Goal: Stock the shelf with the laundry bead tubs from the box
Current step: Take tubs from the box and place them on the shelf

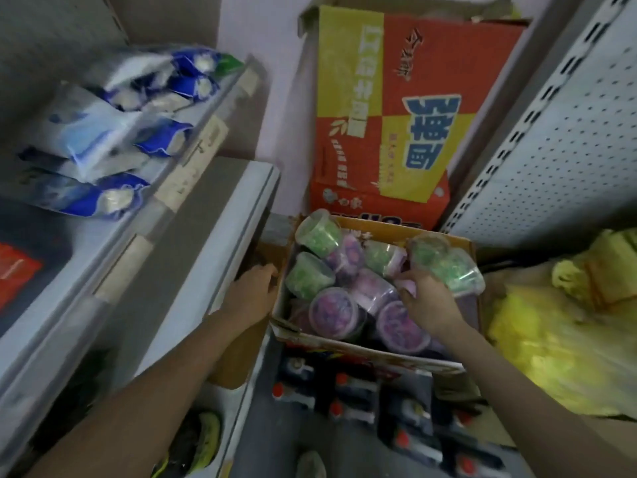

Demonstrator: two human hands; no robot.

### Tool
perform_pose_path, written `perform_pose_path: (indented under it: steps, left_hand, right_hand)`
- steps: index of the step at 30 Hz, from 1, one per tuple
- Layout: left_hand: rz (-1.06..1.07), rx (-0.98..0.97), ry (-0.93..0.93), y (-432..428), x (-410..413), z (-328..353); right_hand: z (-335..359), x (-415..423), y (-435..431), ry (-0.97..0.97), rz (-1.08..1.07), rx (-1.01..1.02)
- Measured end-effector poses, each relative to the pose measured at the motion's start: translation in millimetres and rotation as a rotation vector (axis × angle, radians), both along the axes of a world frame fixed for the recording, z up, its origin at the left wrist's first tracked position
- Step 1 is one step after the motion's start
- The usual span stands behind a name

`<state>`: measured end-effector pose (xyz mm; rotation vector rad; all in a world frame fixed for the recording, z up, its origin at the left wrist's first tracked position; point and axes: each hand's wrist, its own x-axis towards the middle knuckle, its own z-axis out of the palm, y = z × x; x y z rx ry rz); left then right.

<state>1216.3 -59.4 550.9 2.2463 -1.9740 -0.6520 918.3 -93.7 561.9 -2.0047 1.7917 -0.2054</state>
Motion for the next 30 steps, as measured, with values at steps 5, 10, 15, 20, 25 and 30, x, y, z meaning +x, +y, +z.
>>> perform_pose_path:
  steps: [5,10,15,20,25,30]
  left_hand:
    - [-0.004,0.091,0.153,-32.4,-11.8,-63.9]
    - [0.042,0.064,0.209,-62.0,-29.7,-102.3]
    - [0.094,0.076,0.226,-80.6,-35.5,-132.1]
    - [0.188,0.023,0.336,-85.0,-39.6,-155.7]
    - [0.173,-0.028,0.314,-87.9,-35.6,-171.1]
    - [0.173,-0.066,0.273,-89.4,-35.6,-177.1]
  right_hand:
    - [-51.1,-9.5,2.5,-0.004,-0.084,0.096]
    - [-91.0,-11.5,8.9,0.008,-0.168,0.174]
    - [-115.1,-1.4,-2.9,0.026,-0.207,0.175]
    - [-131.8,16.7,-20.9,0.053,-0.255,0.183]
    - [-141.5,29.5,-40.8,0.098,-0.235,0.189]
    - [-151.3,36.8,-55.5,0.196,-0.219,0.246]
